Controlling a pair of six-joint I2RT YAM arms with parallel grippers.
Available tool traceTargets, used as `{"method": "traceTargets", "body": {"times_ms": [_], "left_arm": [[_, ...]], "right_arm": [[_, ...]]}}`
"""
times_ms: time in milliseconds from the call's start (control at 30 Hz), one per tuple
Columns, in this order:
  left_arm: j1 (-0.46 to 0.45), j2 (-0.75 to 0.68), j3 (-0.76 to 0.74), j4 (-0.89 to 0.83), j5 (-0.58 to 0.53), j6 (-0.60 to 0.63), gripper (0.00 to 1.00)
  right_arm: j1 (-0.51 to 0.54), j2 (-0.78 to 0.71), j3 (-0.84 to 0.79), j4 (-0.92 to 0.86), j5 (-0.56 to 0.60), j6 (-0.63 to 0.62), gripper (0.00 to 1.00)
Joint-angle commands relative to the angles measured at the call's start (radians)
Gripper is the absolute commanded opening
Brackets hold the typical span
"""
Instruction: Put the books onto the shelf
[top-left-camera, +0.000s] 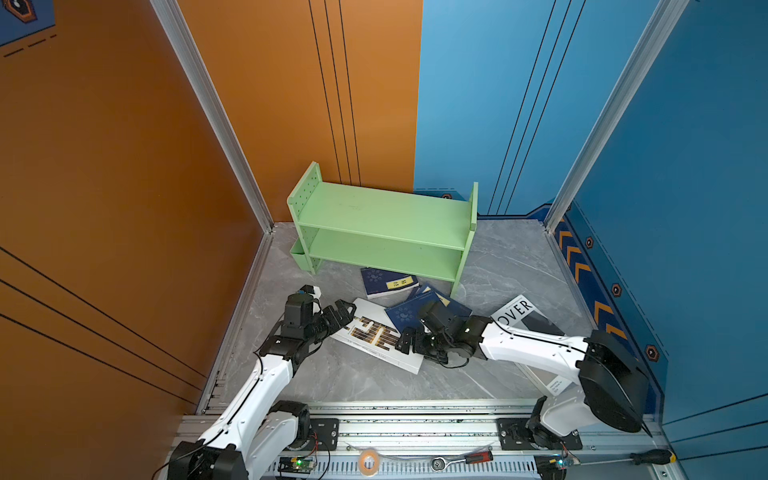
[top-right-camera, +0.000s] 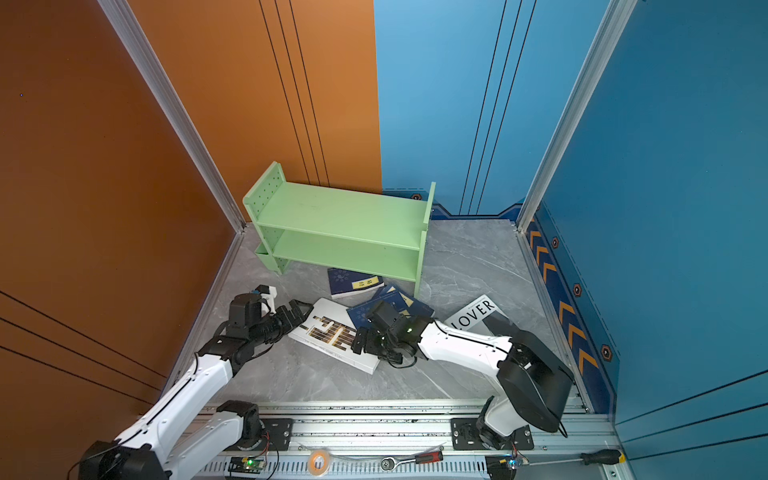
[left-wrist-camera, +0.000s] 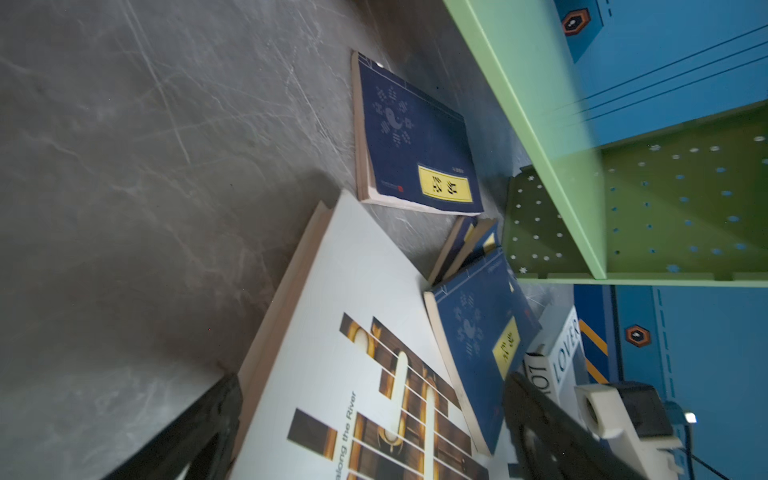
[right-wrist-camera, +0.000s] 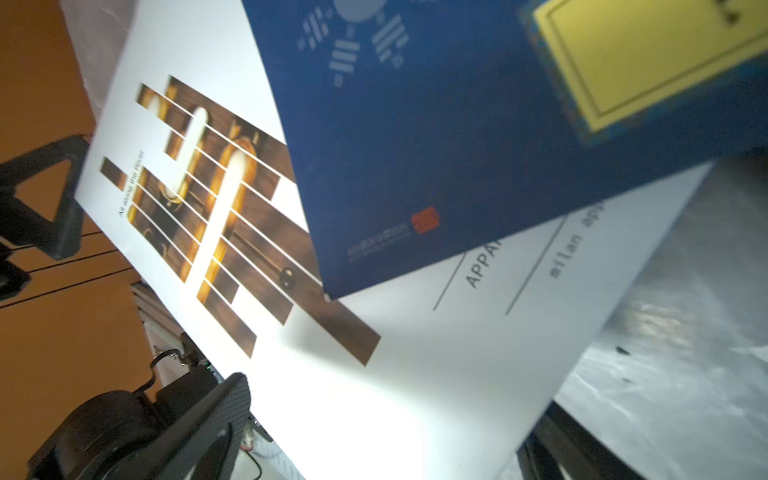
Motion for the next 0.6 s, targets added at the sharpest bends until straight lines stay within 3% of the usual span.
{"method": "traceTargets", "body": {"times_ms": [0, 233, 567], "left_arm": [[-0.034, -0.008, 0.060, -0.090, 0.202, -0.072, 0.98], [-0.038, -0.041, 0.116, -0.033, 0.270, -0.162, 0.98], [-0.041, -0.084, 0.233, 0.048, 0.378, -0.265, 0.98]], "right_arm": [[-0.016, -0.065, 0.091, 0.091, -0.092, -0.025, 0.97], [0.000, -0.121, 0.137, 0.107, -0.088, -0.005, 0.98], [0.055, -0.173, 0.285, 0.062, -0.052, -0.092, 0.99]]}}
